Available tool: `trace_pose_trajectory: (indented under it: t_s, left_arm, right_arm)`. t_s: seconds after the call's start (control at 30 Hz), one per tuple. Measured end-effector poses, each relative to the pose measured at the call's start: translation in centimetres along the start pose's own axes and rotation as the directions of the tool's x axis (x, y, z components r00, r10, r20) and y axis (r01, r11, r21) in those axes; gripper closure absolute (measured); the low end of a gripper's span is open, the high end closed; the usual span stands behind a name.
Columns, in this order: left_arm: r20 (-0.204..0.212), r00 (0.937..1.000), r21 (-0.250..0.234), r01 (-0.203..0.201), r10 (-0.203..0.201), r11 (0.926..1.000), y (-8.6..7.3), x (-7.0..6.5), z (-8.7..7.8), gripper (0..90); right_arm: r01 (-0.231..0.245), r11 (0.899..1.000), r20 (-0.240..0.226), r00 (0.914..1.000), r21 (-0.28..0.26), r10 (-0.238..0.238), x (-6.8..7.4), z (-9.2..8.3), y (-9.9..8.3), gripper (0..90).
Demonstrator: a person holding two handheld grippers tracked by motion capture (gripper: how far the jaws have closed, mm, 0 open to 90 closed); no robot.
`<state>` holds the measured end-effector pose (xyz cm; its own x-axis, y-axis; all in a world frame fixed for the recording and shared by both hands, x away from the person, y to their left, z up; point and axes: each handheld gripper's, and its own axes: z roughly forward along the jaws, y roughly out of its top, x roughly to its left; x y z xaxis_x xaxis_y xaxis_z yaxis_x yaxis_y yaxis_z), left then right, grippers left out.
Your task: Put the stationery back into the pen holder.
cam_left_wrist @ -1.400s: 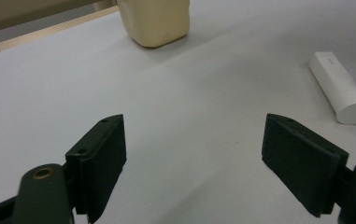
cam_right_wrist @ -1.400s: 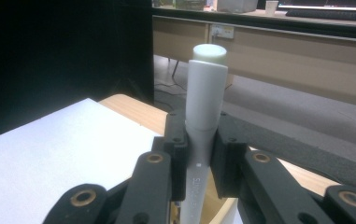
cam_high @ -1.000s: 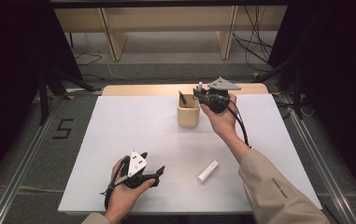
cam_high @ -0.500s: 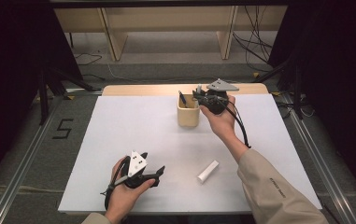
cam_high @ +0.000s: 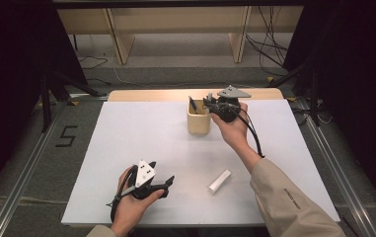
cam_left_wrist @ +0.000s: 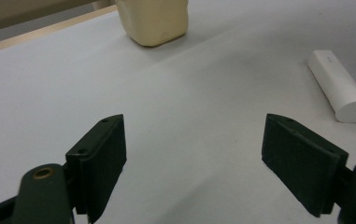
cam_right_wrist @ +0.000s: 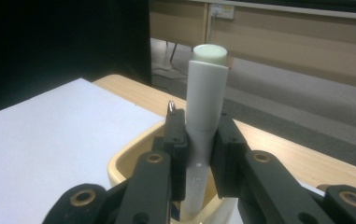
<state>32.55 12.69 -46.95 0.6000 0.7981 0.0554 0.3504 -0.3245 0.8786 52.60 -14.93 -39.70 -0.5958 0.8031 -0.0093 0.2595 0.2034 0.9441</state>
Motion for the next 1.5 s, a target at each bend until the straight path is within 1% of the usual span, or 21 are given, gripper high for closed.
trace_pose_trajectory:
  t_s: [0.63,0.9,0.97,1.27,1.5]
  left_arm:
    - [0.000,1.0000,-0.001,-0.001,0.001,1.0000,0.0,-0.1,0.0,21.8]
    - [0.001,1.0000,-0.003,0.000,0.000,1.0000,0.0,-0.1,0.1,21.8]
    - [0.002,1.0000,-0.001,-0.006,0.006,1.0000,0.0,-0.1,0.1,21.8]
    - [0.003,1.0000,0.002,-0.008,0.008,1.0000,0.0,-0.1,0.1,21.8]
    - [0.005,1.0000,0.002,-0.004,0.004,1.0000,0.0,-0.2,0.1,21.8]
  right_arm:
    - [-0.001,0.999,-0.007,1.0000,0.043,0.001,0.1,0.8,-1.4,78.6]
    - [-0.002,0.999,-0.005,1.0000,0.050,0.002,0.1,0.9,-1.5,78.6]
    - [0.002,0.999,-0.008,1.0000,0.051,-0.002,0.1,1.0,-1.6,78.5]
    - [-0.002,0.998,-0.004,1.0000,0.067,0.002,0.1,1.2,-2.0,78.4]
    - [-0.002,0.997,-0.004,1.0000,0.075,0.002,0.1,1.3,-2.3,78.3]
